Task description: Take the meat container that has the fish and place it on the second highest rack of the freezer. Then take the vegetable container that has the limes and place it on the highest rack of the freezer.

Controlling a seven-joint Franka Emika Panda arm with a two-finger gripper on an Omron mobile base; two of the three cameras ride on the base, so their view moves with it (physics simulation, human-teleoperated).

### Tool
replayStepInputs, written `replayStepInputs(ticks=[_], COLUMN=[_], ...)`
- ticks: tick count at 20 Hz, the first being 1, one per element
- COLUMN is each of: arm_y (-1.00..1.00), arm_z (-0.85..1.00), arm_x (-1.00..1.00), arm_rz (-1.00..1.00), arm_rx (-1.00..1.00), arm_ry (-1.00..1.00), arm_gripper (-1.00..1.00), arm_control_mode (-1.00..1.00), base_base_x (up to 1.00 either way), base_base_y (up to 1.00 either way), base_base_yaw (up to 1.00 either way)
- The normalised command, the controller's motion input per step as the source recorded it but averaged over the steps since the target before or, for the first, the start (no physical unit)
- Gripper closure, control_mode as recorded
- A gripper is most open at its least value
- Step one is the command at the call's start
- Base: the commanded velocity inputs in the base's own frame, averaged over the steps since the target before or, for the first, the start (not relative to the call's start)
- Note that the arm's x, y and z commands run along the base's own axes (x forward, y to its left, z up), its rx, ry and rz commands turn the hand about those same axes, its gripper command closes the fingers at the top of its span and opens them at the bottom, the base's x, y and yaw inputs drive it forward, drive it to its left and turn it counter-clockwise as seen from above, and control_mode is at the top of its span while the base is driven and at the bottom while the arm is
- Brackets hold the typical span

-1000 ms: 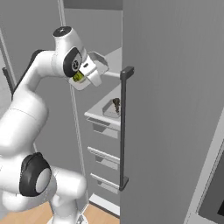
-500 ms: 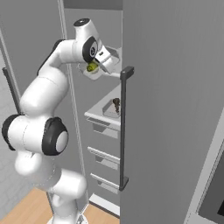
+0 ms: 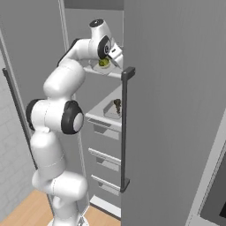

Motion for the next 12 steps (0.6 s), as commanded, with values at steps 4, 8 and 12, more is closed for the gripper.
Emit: replayStepInputs(ticks=[4, 8, 12], arm_y=[-0.04, 0.0, -0.01], arm_z=[0.0, 0.0, 0.0], arm_x=[1.0, 0.45, -0.07], arm_rz=[-0.07, -0.03, 0.0], arm_rx=[-0.02, -0.08, -0.03], arm_ry=[-0.02, -0.02, -0.06], arm_gripper=[1.0, -1.0, -1.0], arm_control_mode=[-1.0, -1.0, -1.0], base_base_x=[0.0, 0.0, 0.0], base_base_y=[0.0, 0.0, 0.0], base_base_yaw=[0.0, 0.0, 0.0])
